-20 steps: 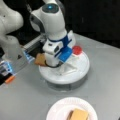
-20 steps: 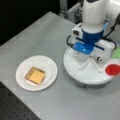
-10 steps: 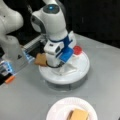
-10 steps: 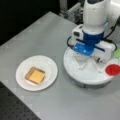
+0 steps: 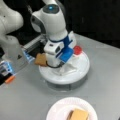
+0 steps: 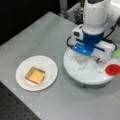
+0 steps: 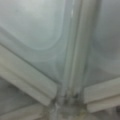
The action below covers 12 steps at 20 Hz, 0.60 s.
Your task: Ingredient selection for cheeseburger or sandwich
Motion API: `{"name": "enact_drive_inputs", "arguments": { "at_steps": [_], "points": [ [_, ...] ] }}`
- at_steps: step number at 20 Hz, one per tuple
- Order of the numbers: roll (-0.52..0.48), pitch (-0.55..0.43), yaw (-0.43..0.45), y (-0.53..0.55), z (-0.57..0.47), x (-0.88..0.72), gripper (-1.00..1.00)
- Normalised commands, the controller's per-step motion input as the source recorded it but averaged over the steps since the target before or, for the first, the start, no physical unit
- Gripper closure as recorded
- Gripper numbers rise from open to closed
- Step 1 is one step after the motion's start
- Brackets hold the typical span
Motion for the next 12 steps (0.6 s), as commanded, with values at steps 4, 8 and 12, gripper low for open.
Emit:
{"name": "enact_drive_inputs", "arguments": {
  "at_steps": [4, 8, 12],
  "points": [
    [-0.128, -0.114, 0.146, 0.03, -0.16, -0.21, -1.0],
    [-0.133, -0.071, 0.133, 0.04, -0.04, -0.27, -1.0],
    [-0.132, -0.04, 0.113, 0.03, 0.08, -0.29, -1.0]
  ]
}}
